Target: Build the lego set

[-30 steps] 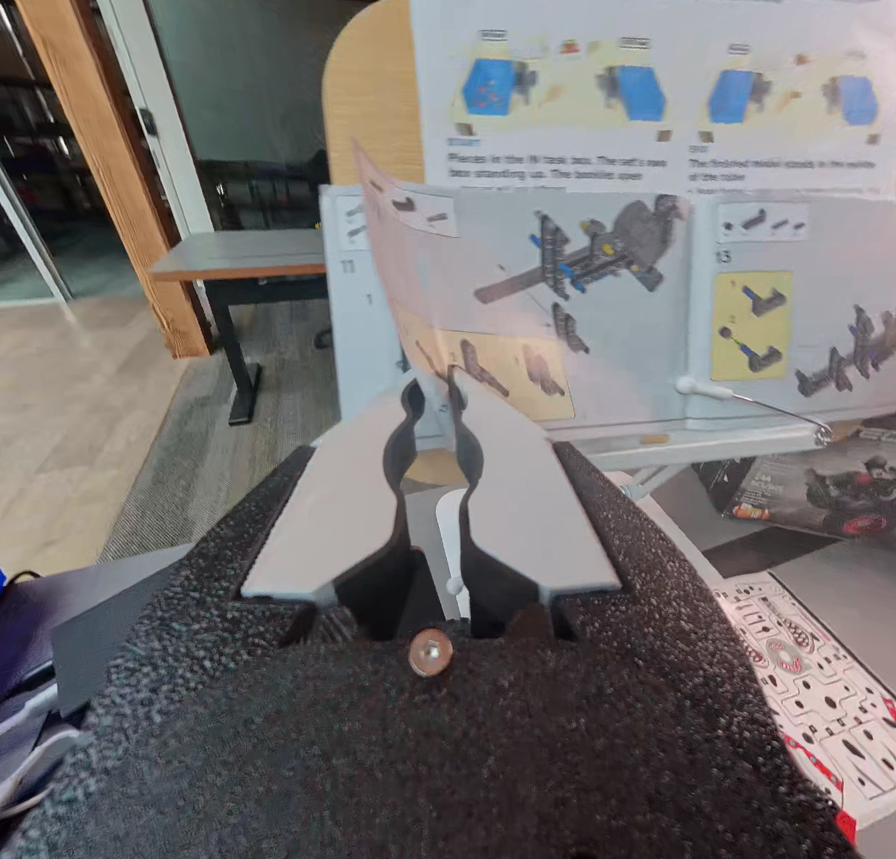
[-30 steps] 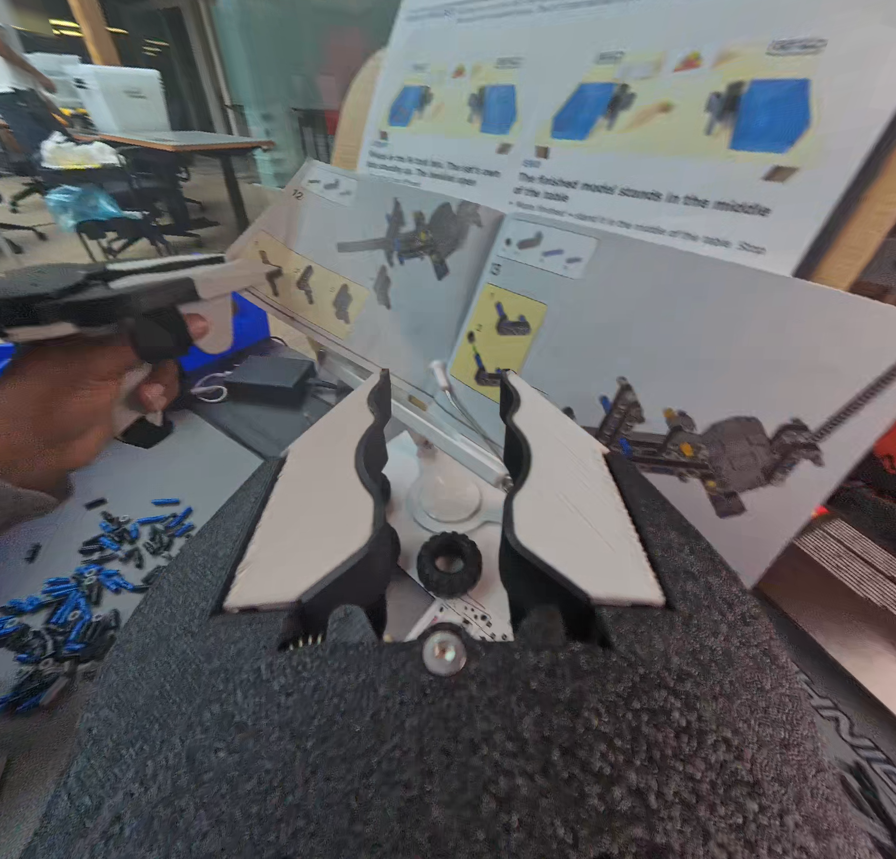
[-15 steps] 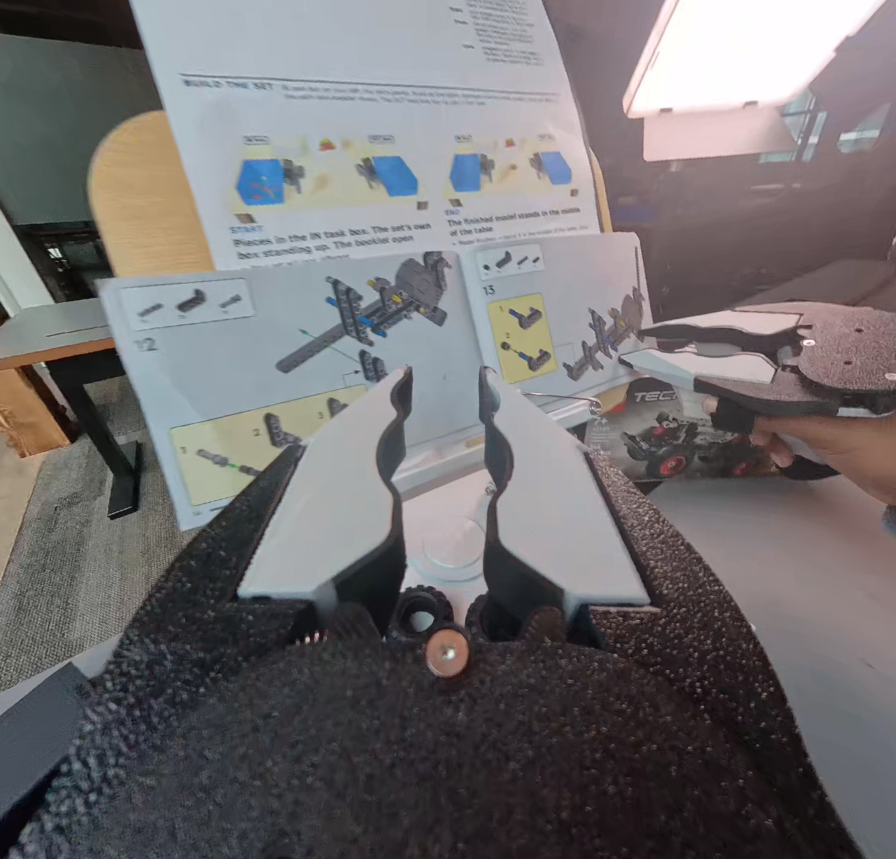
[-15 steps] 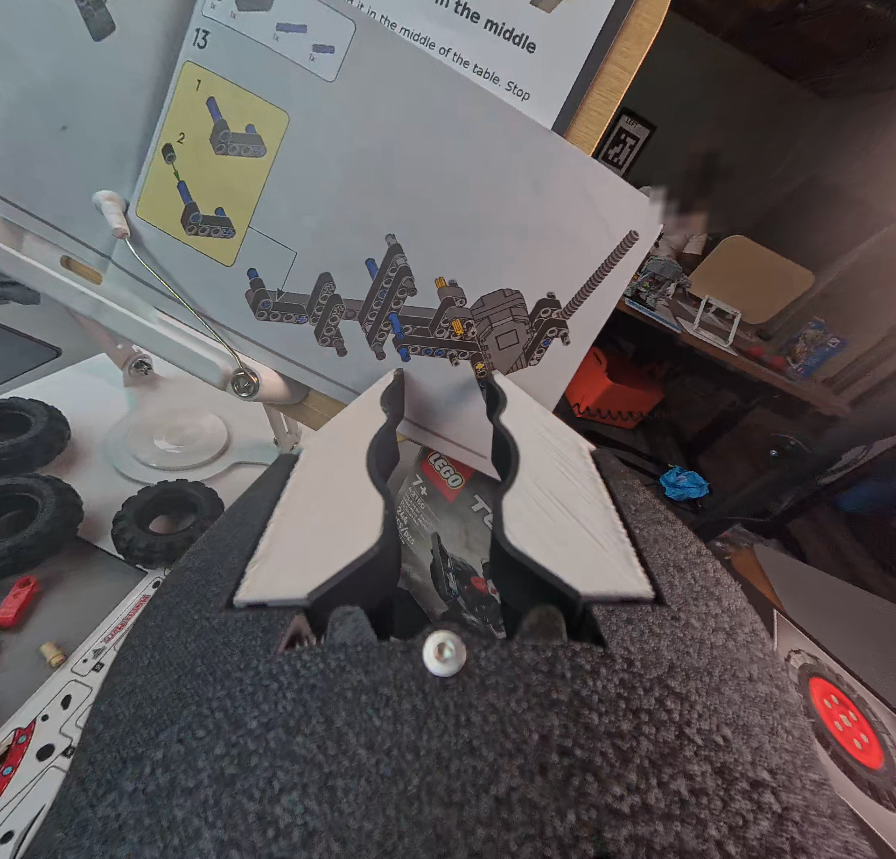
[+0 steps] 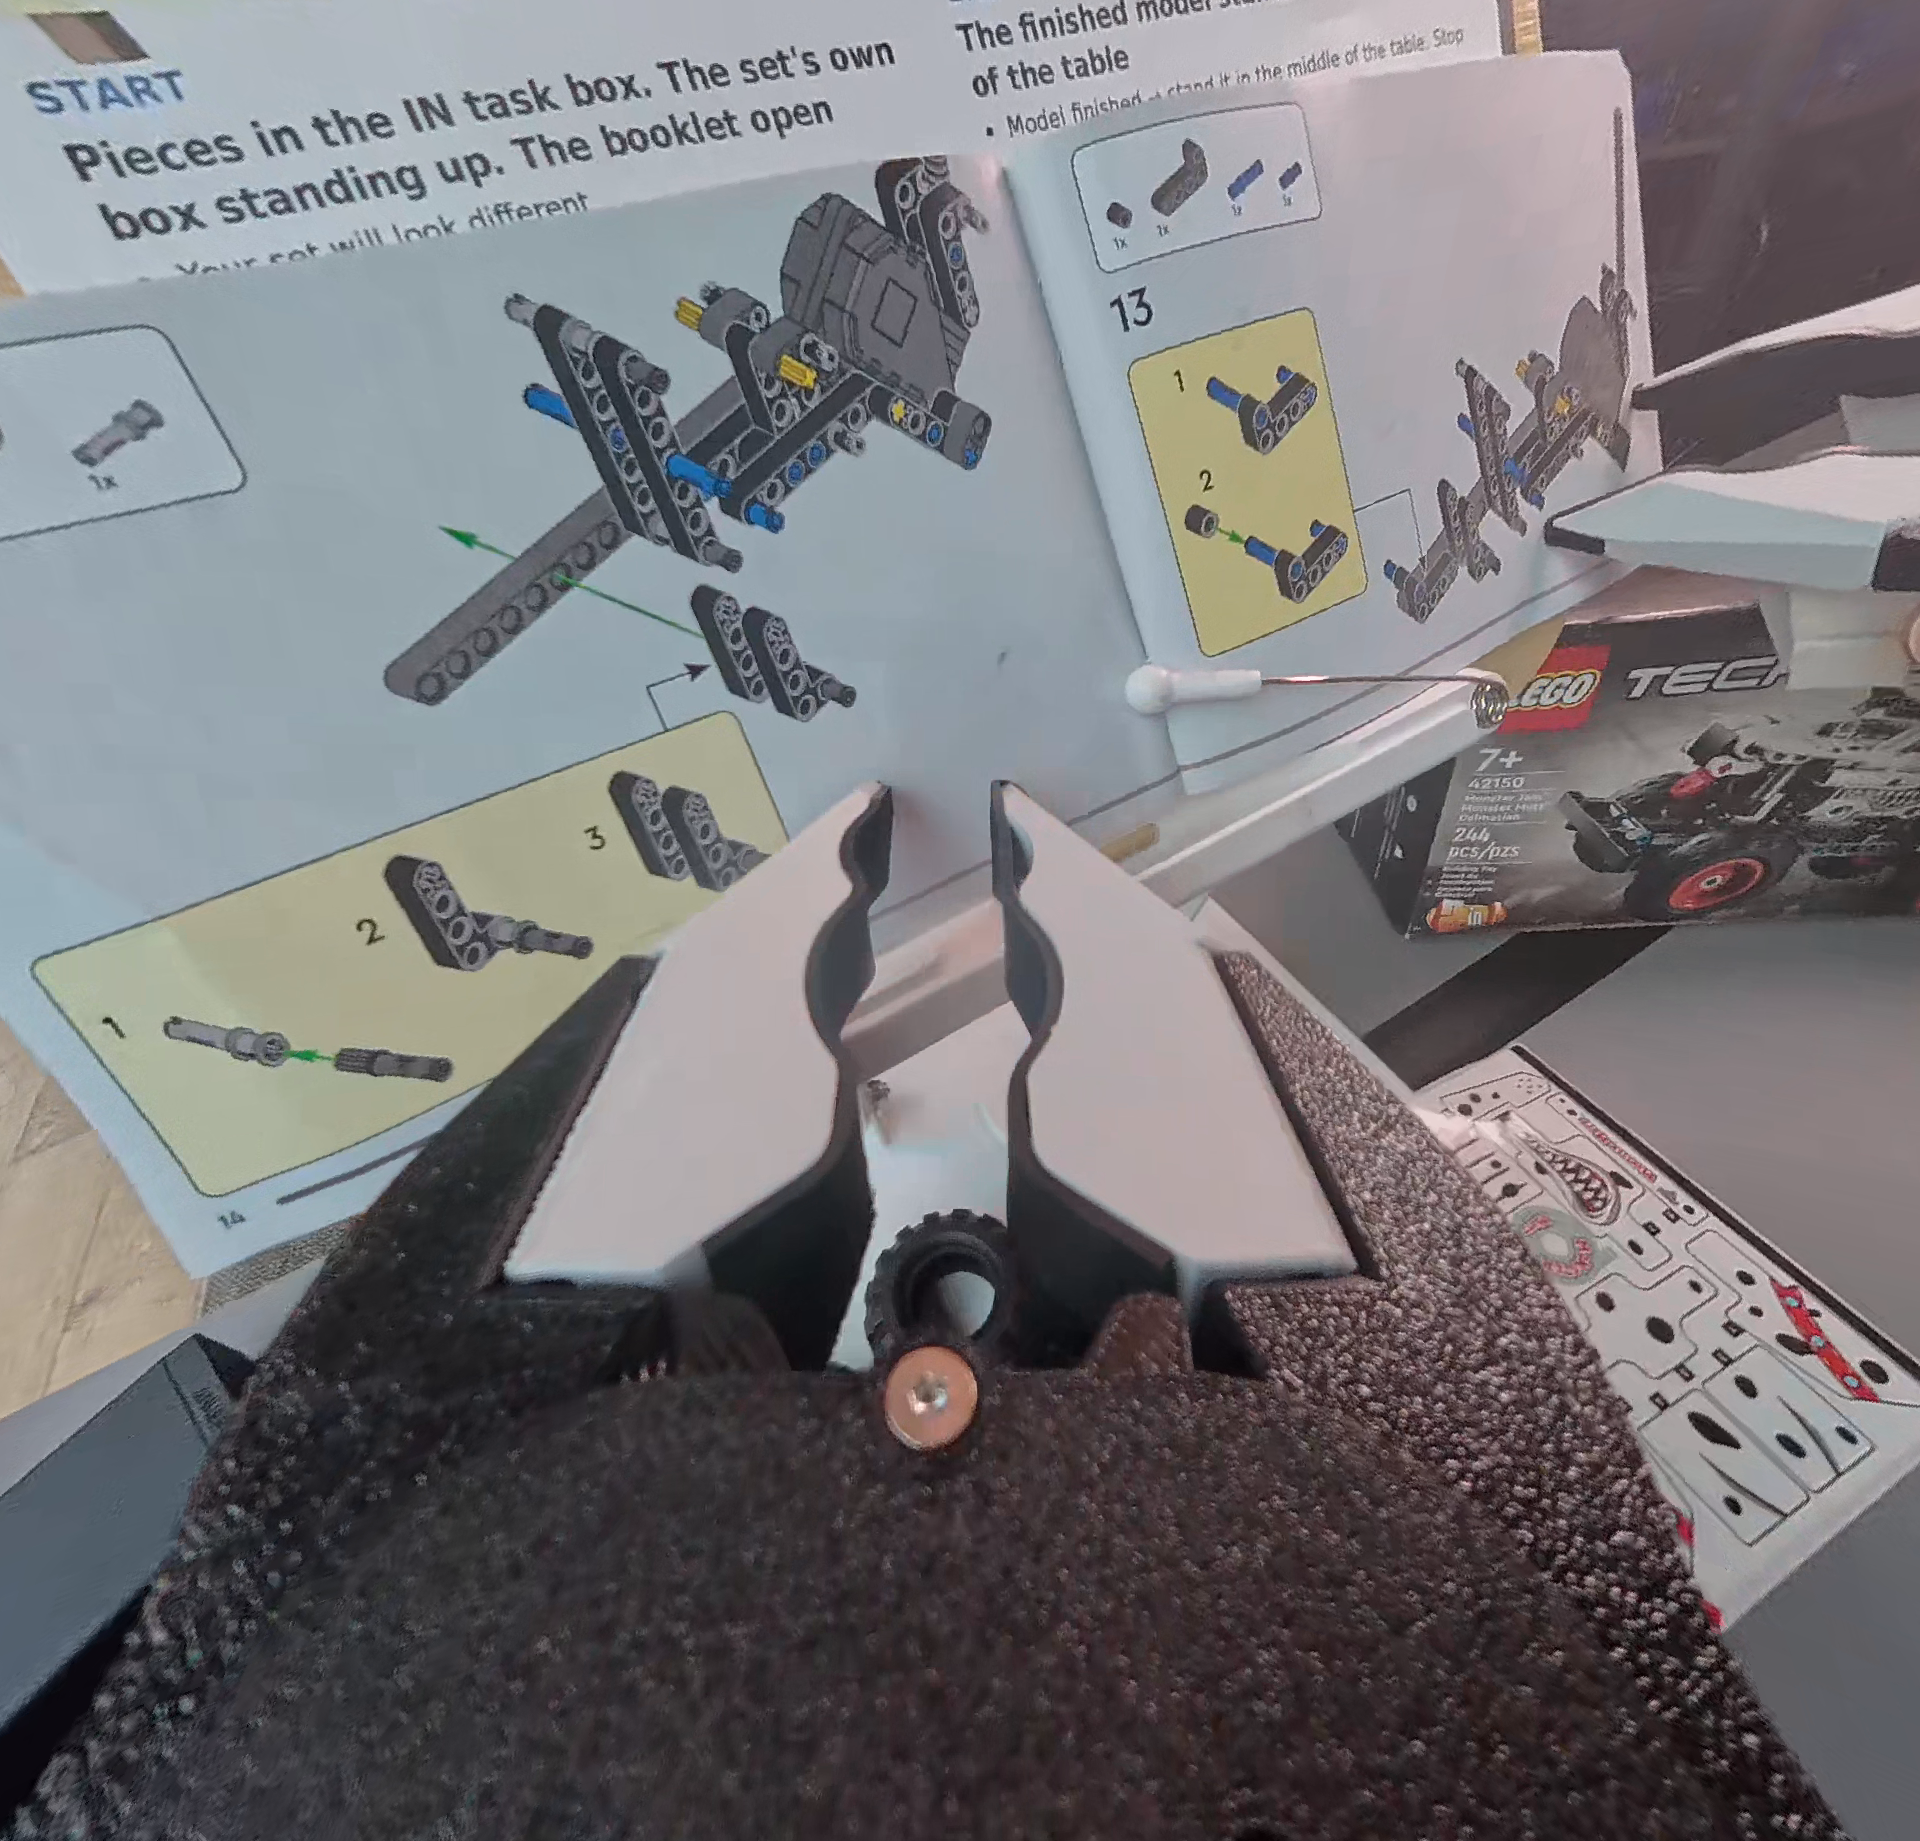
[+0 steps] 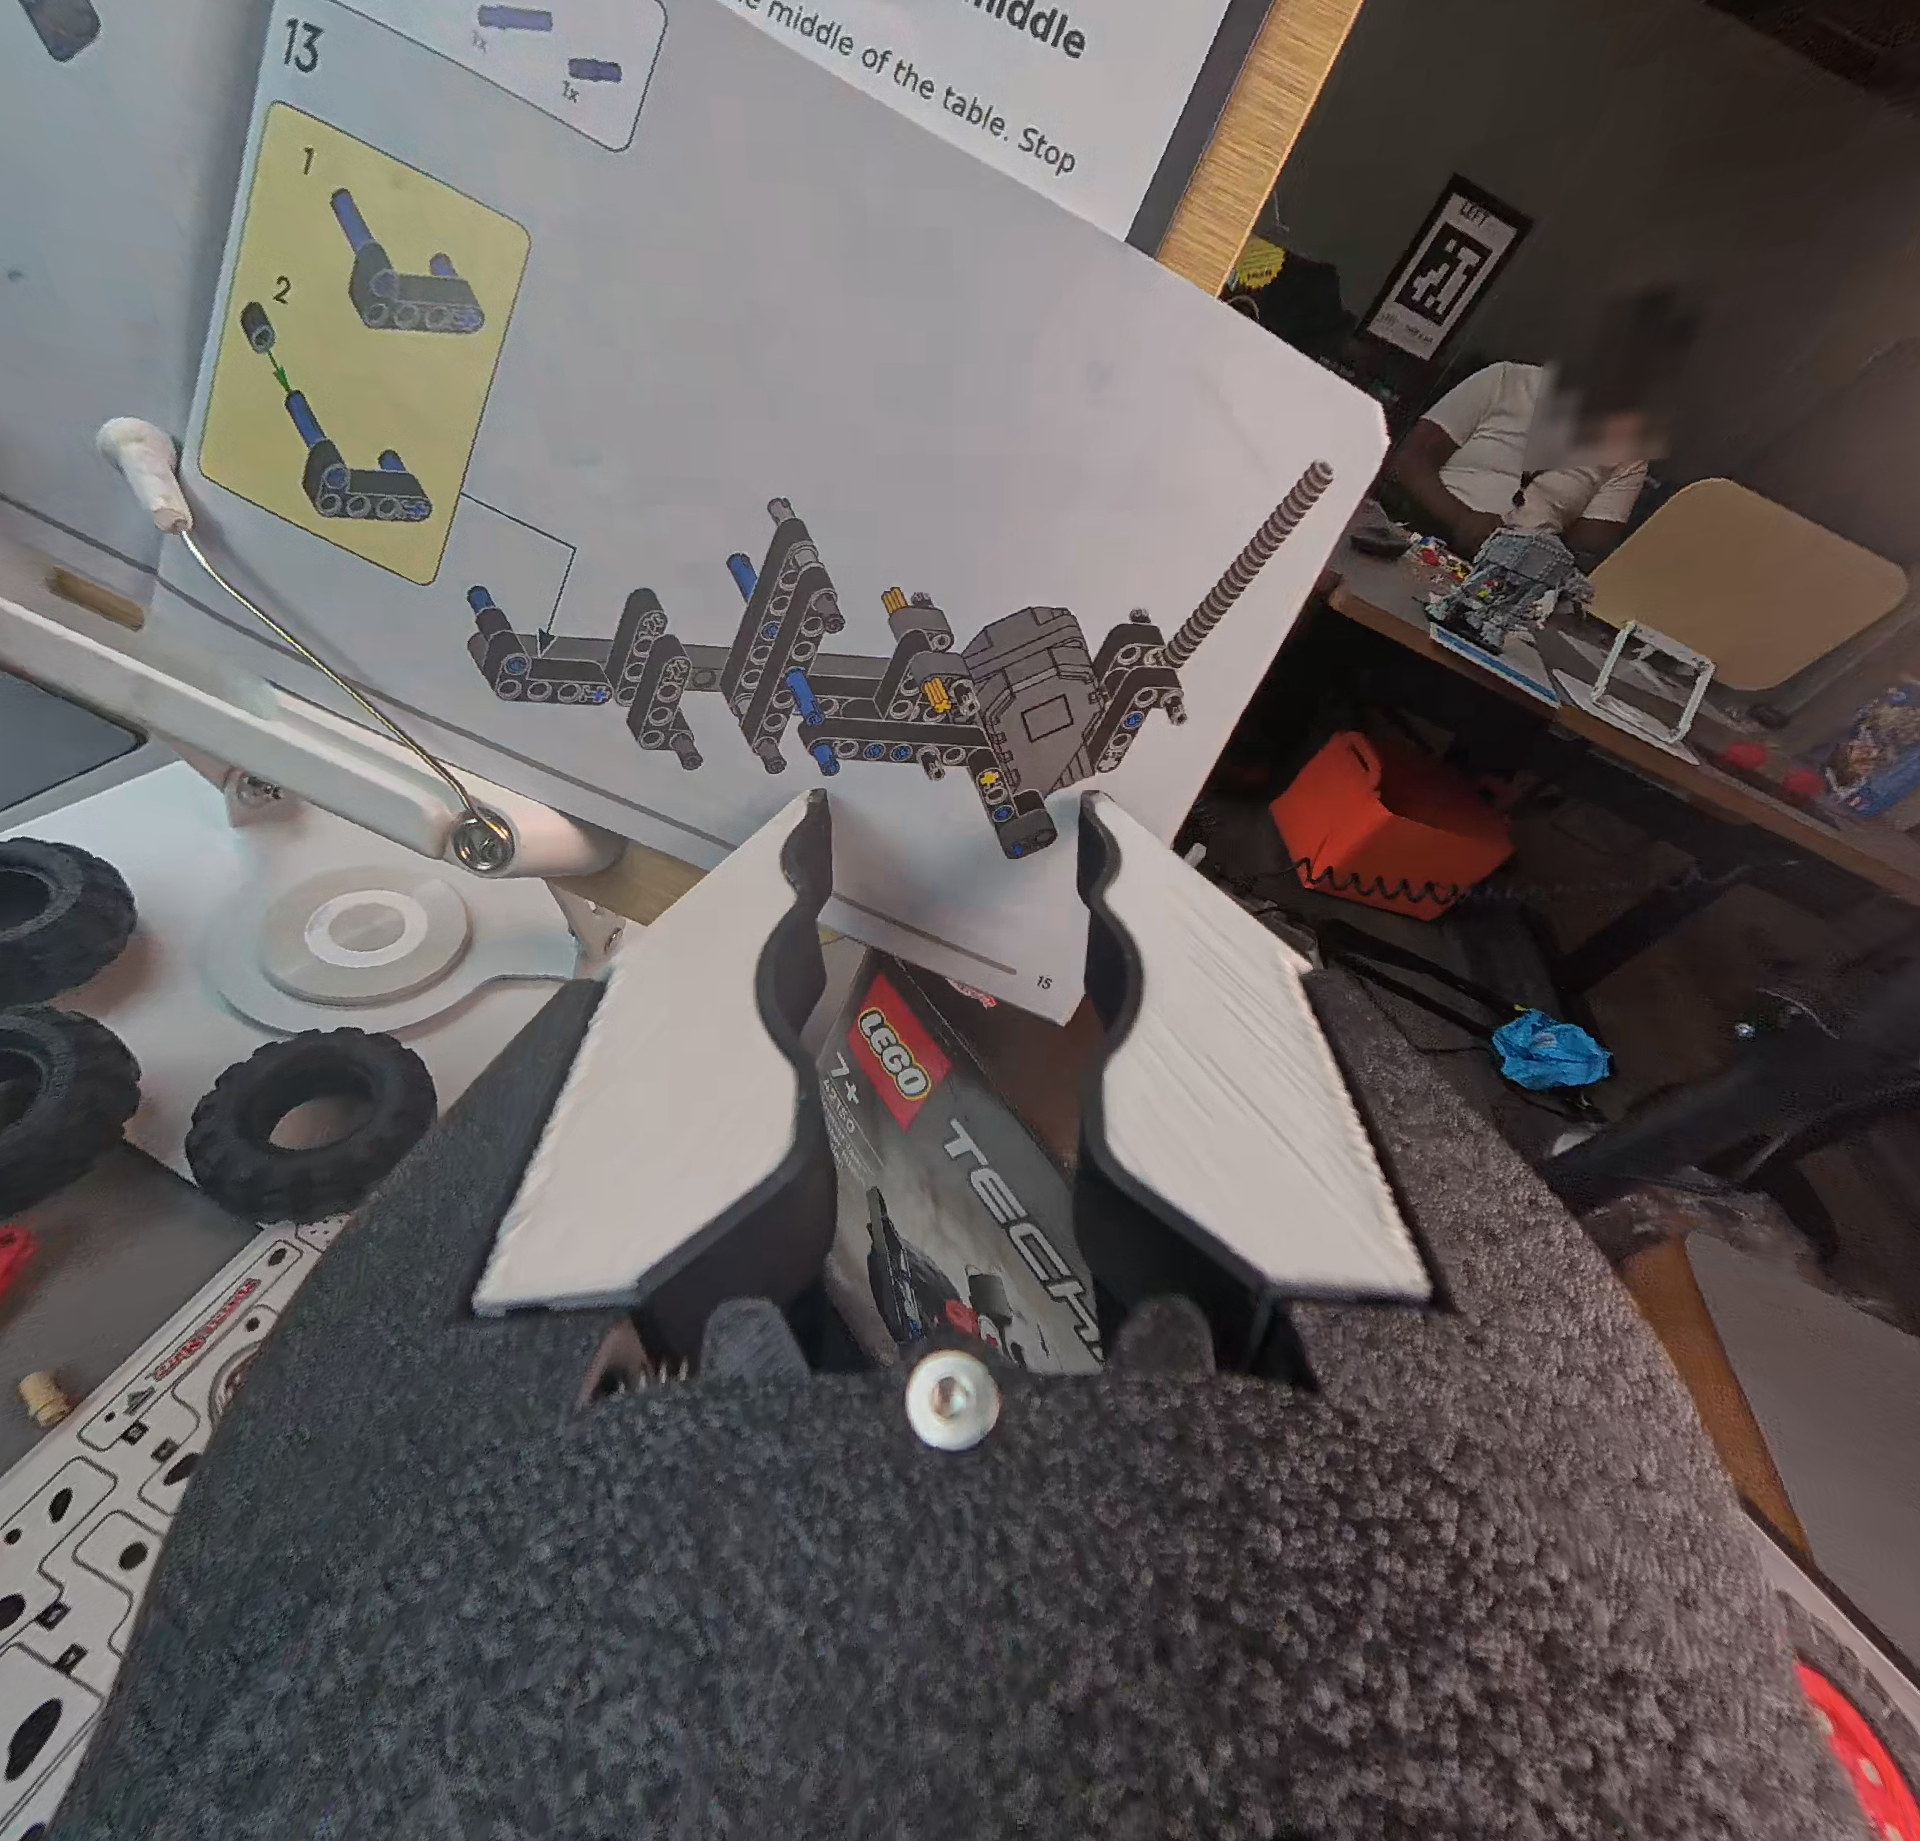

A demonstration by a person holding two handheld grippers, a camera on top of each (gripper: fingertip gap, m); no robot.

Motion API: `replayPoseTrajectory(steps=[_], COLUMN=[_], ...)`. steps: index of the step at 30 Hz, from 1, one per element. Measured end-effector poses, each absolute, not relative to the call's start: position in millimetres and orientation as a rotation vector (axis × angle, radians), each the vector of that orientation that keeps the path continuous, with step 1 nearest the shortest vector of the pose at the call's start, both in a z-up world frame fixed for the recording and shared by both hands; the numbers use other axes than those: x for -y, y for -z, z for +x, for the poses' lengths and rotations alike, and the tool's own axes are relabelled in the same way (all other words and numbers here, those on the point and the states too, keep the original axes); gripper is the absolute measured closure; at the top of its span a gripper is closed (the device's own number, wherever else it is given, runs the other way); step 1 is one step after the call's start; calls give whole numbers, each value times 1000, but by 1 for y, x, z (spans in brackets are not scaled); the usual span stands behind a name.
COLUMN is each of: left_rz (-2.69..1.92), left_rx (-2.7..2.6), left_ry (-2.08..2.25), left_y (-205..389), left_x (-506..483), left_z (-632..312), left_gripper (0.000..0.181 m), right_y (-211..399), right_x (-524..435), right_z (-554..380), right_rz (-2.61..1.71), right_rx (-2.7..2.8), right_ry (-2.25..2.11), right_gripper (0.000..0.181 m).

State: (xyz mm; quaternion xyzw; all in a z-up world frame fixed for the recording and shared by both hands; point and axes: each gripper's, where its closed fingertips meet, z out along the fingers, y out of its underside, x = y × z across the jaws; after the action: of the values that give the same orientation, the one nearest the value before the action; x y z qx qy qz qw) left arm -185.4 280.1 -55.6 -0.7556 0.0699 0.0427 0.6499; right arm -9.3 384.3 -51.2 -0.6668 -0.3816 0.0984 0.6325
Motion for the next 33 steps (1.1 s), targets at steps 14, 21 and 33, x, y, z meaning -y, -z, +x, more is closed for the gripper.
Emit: replayPoseTrajectory(steps=[14, 21, 33], left_rz=[-1703, -1747, -1765], left_rx=[-153, -196, -175], left_ry=[-296, -397, -344], left_y=[43, 55, 59], left_x=[-273, -269, -266], left_z=[-214, -234, -237], left_gripper=[160, 178, 178], right_y=[62, 40, 51], right_x=[-319, -344, -349], right_z=[-109, -67, 11], right_rz=[-1304, -1409, -1647], right_rx=[1173, 875, 362], right_ry=[-72, -202, -606], right_gripper=[167, 177, 131])
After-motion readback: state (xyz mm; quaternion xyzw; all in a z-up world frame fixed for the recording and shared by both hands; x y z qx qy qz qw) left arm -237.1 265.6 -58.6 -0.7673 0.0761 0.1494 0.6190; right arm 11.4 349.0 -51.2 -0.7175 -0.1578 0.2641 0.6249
